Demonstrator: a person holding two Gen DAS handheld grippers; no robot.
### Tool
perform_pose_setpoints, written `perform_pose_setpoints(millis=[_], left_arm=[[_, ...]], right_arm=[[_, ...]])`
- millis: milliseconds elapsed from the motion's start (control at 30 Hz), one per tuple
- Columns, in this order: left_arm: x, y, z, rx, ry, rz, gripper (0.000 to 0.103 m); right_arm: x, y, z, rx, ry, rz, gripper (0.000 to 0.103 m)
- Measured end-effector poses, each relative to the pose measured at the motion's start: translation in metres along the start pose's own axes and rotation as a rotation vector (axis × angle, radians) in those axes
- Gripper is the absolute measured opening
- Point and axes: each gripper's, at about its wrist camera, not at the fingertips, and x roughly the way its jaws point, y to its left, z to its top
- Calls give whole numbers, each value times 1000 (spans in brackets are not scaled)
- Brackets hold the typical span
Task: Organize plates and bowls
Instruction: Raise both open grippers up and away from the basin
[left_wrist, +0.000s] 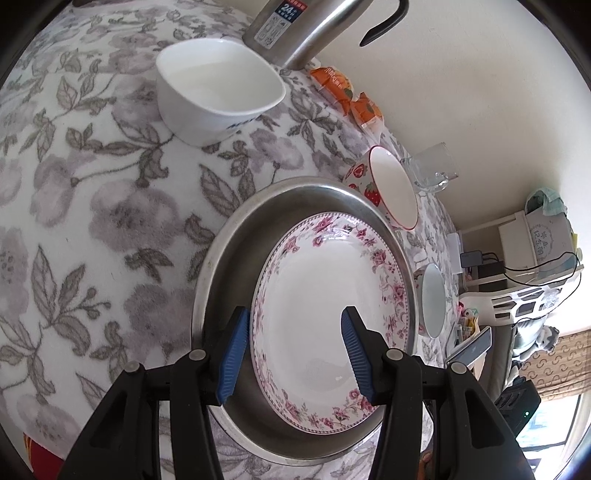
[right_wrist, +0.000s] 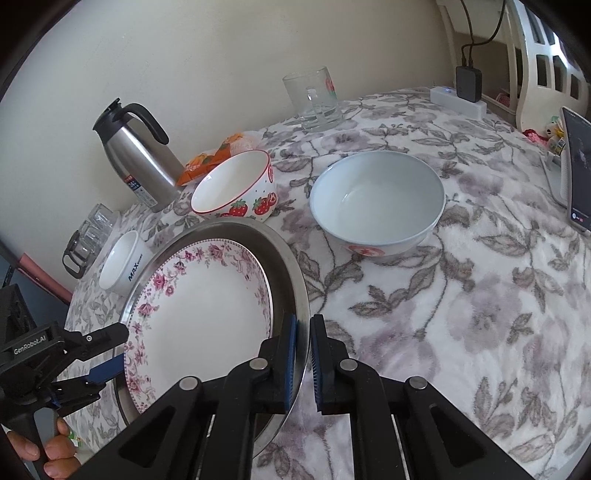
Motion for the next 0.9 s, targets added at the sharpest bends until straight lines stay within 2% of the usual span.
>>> perform_pose_setpoints(millis=[133,267,333,400,433,467,500,567,700,867,900], left_arm=[[-5,-3,-1,21,-12,45,53],[-17,-12,-1,59,-52,73,53],[-23,-17,-2,81,-78,84,53],[-28,-24,-3,108,-107,109,53],[-29,-28,-4,127,-125,130,56],[-30,-32,-5,147,-140,155,59],[-29,-35,-6,159,-147,171,65],[-27,-42,-7,189,-154,208,68],[-17,-52,-10,231,-147,271,71],[-9,-63,-13,290,-170,324,84],[-9,-64,-14,298,-177,332,90]], right_arm=[[-3,1,1,-13,10,-4,12],[-18,1,3,-30,-42,-25,12],[-23,-2,5,-22,-62,-21,18],[-24,-3,5,-21,-72,-21,30],[-24,-4,6,-16,-75,-21,41],[-24,-5,6,-10,-77,-23,54],[-24,-7,7,-2,-81,-28,58],[-23,-10,7,8,-86,-33,59],[-19,-15,8,13,-80,-56,74],[-15,-17,8,0,-75,-75,88],[-15,-17,8,-3,-76,-79,91]])
